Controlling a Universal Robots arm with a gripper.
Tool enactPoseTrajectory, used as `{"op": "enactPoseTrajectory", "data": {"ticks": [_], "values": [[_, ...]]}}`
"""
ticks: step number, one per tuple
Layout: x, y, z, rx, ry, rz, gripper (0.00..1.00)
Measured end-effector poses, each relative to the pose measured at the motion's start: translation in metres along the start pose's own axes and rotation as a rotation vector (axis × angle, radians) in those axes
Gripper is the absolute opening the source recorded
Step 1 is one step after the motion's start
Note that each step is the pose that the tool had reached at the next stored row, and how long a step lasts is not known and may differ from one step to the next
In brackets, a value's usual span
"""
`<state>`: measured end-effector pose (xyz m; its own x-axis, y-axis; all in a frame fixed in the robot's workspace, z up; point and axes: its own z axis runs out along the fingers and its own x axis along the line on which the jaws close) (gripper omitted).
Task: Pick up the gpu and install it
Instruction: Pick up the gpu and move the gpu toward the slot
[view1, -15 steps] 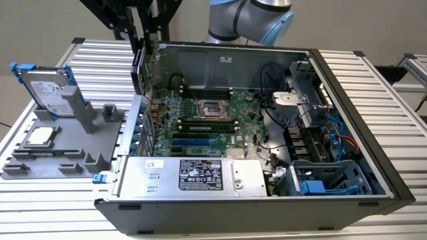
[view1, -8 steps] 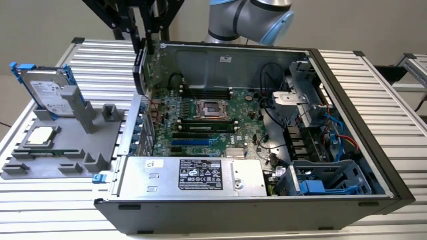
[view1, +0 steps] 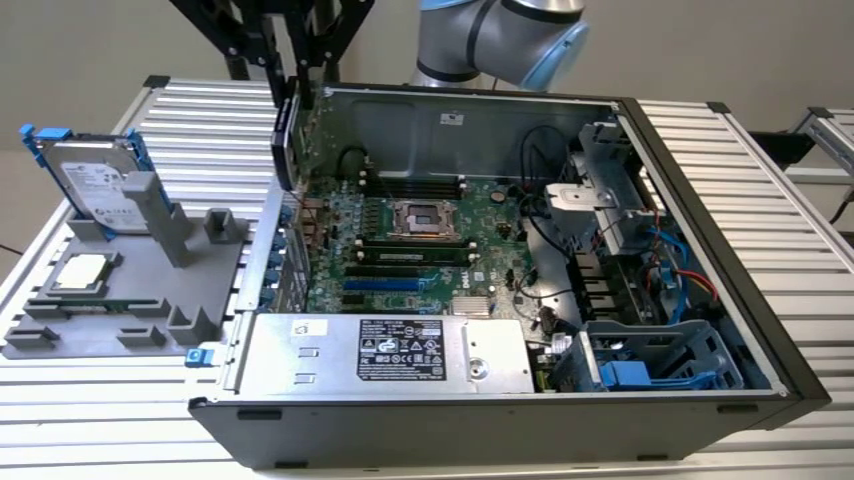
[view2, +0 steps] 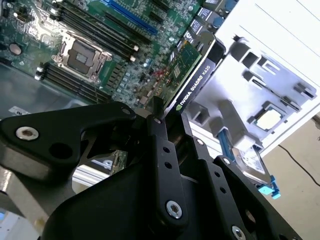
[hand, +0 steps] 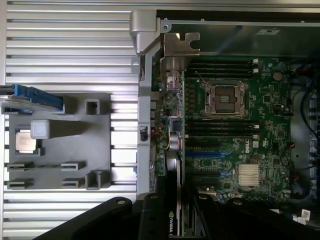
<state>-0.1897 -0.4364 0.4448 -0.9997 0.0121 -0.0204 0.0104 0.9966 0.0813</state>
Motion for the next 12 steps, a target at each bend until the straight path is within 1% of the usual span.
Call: {"op": "enactPoseTrajectory", "data": {"ticks": [12], "values": [[-0.0067,0.0003,0.0001,0.0000,0.0000,0.000,0.00]]}}
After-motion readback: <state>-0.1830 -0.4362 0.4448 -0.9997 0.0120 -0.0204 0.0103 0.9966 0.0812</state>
